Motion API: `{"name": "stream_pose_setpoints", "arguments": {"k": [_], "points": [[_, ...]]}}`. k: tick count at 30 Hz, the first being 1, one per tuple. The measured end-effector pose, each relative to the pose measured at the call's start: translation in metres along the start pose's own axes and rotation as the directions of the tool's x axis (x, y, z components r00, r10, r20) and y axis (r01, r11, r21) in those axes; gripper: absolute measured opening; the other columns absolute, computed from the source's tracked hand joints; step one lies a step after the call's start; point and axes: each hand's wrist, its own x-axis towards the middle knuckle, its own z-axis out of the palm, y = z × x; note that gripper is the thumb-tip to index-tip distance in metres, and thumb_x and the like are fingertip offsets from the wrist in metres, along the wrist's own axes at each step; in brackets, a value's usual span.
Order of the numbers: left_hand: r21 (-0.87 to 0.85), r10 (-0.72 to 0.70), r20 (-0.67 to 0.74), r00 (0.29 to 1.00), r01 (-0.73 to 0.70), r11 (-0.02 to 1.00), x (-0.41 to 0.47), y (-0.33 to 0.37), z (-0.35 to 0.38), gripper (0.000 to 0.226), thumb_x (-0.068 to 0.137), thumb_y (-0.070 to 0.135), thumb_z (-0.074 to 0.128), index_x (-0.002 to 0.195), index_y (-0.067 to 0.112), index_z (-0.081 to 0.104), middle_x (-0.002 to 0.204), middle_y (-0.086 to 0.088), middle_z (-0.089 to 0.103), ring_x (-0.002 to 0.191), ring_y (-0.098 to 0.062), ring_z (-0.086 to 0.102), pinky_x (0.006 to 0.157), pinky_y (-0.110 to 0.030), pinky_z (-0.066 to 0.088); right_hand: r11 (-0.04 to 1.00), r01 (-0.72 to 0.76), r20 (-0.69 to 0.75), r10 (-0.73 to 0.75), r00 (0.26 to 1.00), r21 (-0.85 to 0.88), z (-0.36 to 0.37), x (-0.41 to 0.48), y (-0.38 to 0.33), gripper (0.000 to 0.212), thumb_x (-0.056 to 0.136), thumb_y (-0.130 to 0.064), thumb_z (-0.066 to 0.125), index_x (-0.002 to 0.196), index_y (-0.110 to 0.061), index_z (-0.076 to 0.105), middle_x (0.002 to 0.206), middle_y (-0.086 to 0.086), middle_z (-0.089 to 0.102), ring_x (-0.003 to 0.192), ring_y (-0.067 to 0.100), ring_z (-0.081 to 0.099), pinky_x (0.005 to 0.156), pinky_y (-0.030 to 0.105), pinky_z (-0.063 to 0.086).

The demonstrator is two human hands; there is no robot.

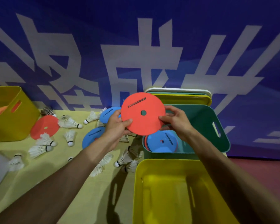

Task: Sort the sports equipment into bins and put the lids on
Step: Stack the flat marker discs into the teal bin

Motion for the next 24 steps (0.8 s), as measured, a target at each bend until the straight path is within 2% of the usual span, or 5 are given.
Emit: {"name": "stream_pose_setpoints", "arguments": {"k": [5, 8, 12, 19, 24], "points": [[0.119, -0.008, 0.164, 0.986, -0.012, 0.993, -0.001, 0.014, 0.004, 0.027, 0.097, 0.004, 0.049, 0.122, 0.013, 0.052, 0.106, -0.011, 0.069, 0.090, -0.028, 0.072, 0.080, -0.042, 0.059, 0.992, -0.067, -0.198, 0.087, 0.976, 0.103, -0.041, 0.001, 0.011, 0.042, 0.081, 0.009, 0.062, 0.119, -0.007, 0.060, 0.080, 0.012, 0.066, 0.054, 0.018, 0.063, 0.052, 0.031, 0.059], [0.198, -0.016, 0.151, 0.988, -0.015, 0.980, 0.004, 0.017, -0.005, 0.024, 0.096, 0.004, 0.050, 0.118, 0.013, 0.056, 0.107, -0.009, 0.070, 0.090, -0.026, 0.072, 0.079, -0.039, 0.058, 0.974, -0.096, -0.358, 0.167, 0.919, 0.207, -0.062, 0.008, 0.030, 0.044, 0.083, 0.012, 0.058, 0.122, -0.008, 0.058, 0.084, 0.013, 0.066, 0.049, 0.015, 0.064, 0.048, 0.027, 0.058], [0.232, -0.064, 0.070, 0.995, 0.046, 0.972, 0.008, 0.004, -0.017, 0.025, 0.095, 0.001, 0.046, 0.116, 0.009, 0.057, 0.107, -0.012, 0.070, 0.090, -0.027, 0.071, 0.077, -0.036, 0.059, 0.970, -0.244, -0.521, 0.216, 0.826, 0.015, -0.071, 0.027, 0.066, 0.039, 0.084, 0.009, 0.058, 0.121, -0.003, 0.062, 0.093, 0.019, 0.067, 0.055, 0.024, 0.063, 0.038, 0.023, 0.052], [0.233, -0.079, 0.040, 0.996, 0.068, 0.970, 0.005, -0.010, -0.046, 0.022, 0.096, 0.002, 0.048, 0.114, 0.006, 0.058, 0.106, -0.011, 0.070, 0.091, -0.025, 0.071, 0.070, -0.027, 0.058, 0.875, -0.429, -0.417, 0.312, 0.854, -0.223, -0.043, 0.052, 0.104, 0.040, 0.084, 0.007, 0.059, 0.120, -0.010, 0.064, 0.090, 0.023, 0.067, 0.051, 0.025, 0.060, 0.036, 0.026, 0.051], [0.250, -0.085, 0.030, 0.996, 0.075, 0.965, 0.009, -0.011, -0.062, 0.020, 0.095, 0.002, 0.047, 0.108, 0.007, 0.061, 0.103, -0.009, 0.071, 0.090, -0.024, 0.071, 0.078, -0.030, 0.057, 0.748, -0.477, -0.401, 0.304, 0.864, -0.462, -0.039, 0.059, 0.100, 0.026, 0.076, 0.006, 0.057, 0.098, 0.000, 0.070, 0.085, 0.023, 0.068, 0.070, 0.032, 0.066, 0.070, 0.044, 0.059]]}}
